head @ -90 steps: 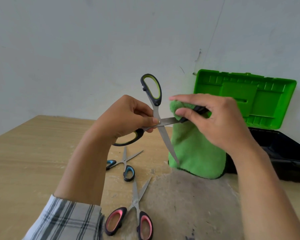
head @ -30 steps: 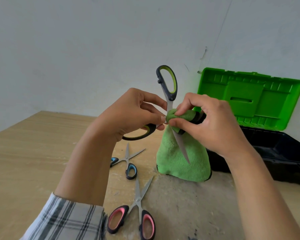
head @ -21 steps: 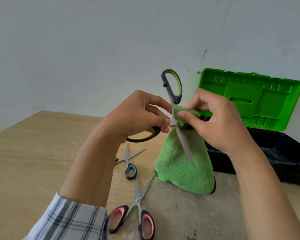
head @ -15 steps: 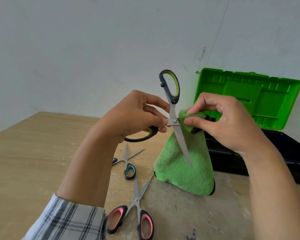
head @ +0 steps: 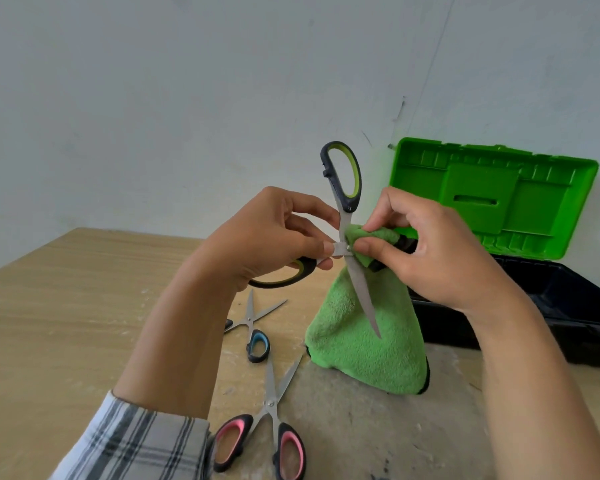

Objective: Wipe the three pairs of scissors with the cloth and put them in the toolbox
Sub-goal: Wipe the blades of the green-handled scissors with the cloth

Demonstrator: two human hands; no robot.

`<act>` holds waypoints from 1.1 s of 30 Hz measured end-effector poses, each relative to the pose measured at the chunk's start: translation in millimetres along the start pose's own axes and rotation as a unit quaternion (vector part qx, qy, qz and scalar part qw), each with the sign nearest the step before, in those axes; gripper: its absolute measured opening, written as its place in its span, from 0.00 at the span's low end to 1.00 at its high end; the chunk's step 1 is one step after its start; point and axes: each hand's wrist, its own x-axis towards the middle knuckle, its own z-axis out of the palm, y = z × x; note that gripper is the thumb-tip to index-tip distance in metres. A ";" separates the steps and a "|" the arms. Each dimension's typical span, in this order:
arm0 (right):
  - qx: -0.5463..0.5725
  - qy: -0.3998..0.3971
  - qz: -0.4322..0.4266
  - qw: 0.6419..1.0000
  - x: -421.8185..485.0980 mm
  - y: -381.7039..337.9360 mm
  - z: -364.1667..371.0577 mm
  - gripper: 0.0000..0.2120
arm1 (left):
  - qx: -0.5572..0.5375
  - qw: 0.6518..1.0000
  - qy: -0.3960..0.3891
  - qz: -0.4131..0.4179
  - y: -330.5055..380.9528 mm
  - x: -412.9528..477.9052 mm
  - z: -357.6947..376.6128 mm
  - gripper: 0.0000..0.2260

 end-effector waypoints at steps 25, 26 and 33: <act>0.149 0.152 0.112 0.971 6.5 -3.0 5.0 0.07 | -0.151 0.978 0.142 0.001 0.3 4.7 1.3 0.09; 0.150 0.150 0.109 0.971 6.9 -6.1 8.2 0.07 | -0.159 0.976 0.146 0.003 0.7 5.2 2.9 0.09; 0.037 0.211 0.071 0.974 9.7 -18.2 27.0 0.10 | -0.209 0.964 0.164 0.007 2.4 9.1 16.1 0.09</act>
